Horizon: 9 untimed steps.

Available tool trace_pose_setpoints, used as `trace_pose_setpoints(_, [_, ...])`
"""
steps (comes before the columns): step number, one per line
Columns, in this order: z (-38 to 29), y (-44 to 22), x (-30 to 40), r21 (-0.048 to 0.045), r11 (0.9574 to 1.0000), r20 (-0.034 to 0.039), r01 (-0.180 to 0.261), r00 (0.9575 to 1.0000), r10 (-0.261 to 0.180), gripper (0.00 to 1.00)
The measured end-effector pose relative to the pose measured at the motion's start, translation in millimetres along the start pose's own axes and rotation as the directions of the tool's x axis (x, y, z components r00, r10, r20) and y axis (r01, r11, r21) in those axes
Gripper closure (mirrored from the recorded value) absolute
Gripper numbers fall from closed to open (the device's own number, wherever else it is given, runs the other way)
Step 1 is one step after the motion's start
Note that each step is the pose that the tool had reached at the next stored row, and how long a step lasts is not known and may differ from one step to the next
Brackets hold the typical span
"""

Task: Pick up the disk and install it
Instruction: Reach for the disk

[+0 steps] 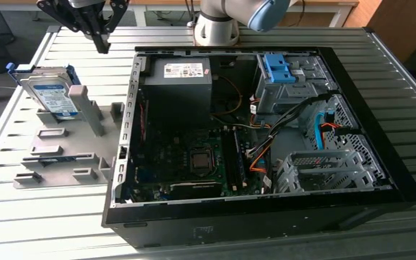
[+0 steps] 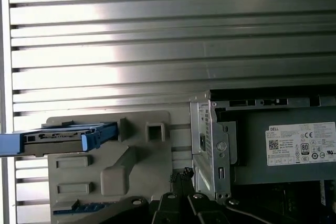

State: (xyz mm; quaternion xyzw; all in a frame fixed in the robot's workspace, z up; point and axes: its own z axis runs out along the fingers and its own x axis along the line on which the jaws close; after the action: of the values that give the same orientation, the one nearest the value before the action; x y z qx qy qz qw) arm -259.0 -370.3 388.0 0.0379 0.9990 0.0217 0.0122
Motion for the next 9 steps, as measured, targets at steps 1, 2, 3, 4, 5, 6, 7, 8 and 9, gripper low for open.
trace_pose_setpoints(1, [0.0, 0.0, 1.0, 0.0, 1.0, -0.0002, 0.0, 1.0, 0.0, 0.89])
trace_pose_setpoints(2, [0.0, -0.1, 2.1, 0.0001, 1.0, -0.0003, 0.0, 1.0, 0.0, 0.89])
trace_pose_setpoints(3, [0.1, -0.1, 3.2, 0.0001, 1.0, -0.0003, 0.0, 1.0, 0.0, 0.89])
trace_pose_setpoints(4, [0.1, -0.1, 4.1, 0.0001, 1.0, -0.0004, 0.0, 1.0, 0.0, 0.89])
trace_pose_setpoints(5, [0.2, -0.2, 5.2, 0.0001, 1.0, -0.0004, 0.0, 1.0, 0.0, 0.89])
trace_pose_setpoints(6, [0.2, -0.2, 6.1, 0.0001, 1.0, -0.0006, 0.0, 1.0, 0.0, 0.89])
trace_pose_setpoints(7, [0.2, -0.3, 7.1, 0.0001, 1.0, -0.0006, 0.0, 1.0, 0.0, 0.89])
trace_pose_setpoints(8, [0.2, -0.3, 8.1, 0.0001, 1.0, -0.0007, 0.0, 1.0, 0.0, 0.89])
trace_pose_setpoints(9, [0.3, -0.4, 9.0, 0.0001, 1.0, -0.0007, 0.0, 1.0, 0.0, 0.89])
